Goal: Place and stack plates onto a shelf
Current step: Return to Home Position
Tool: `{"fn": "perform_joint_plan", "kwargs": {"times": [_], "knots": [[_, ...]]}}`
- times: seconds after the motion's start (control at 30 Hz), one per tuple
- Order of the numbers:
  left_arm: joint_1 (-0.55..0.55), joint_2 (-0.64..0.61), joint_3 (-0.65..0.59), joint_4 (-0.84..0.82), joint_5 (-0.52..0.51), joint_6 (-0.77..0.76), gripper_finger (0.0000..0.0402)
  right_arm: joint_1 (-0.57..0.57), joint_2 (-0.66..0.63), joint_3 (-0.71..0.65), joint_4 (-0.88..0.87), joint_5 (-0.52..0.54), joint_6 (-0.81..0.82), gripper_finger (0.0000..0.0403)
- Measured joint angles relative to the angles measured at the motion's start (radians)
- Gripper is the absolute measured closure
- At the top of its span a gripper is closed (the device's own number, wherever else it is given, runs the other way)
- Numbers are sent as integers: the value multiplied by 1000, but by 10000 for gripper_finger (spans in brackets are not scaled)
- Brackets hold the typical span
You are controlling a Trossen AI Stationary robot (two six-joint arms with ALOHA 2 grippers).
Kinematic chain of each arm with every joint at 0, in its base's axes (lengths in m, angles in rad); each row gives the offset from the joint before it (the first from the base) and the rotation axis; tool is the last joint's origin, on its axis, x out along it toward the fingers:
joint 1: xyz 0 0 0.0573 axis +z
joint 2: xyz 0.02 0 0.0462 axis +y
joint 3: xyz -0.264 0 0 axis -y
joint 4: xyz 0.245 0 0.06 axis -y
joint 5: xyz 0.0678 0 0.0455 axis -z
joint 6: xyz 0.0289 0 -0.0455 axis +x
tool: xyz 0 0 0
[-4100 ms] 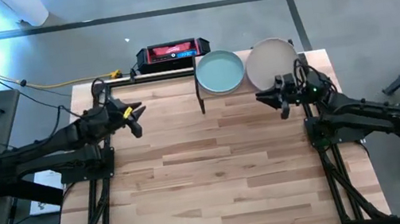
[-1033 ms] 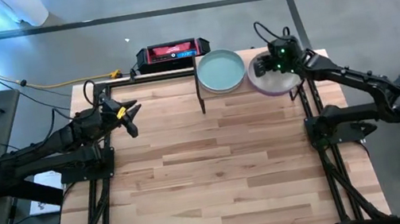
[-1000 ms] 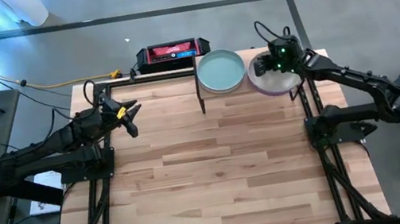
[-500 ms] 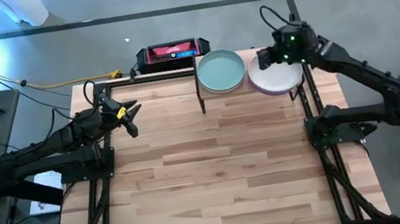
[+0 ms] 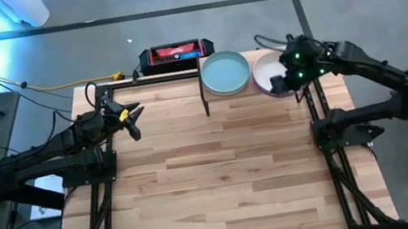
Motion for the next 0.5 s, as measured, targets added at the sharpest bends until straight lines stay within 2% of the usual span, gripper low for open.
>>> {"fn": "perform_joint_plan", "kwargs": {"times": [0.23, 0.5], "knots": [[0, 0, 0, 0, 0, 0, 308, 119, 2, 0, -139, -12, 121, 330], [0, 0, 0, 0, 0, 0, 308, 115, 5, 0, -281, 118, 176, 330]]}}
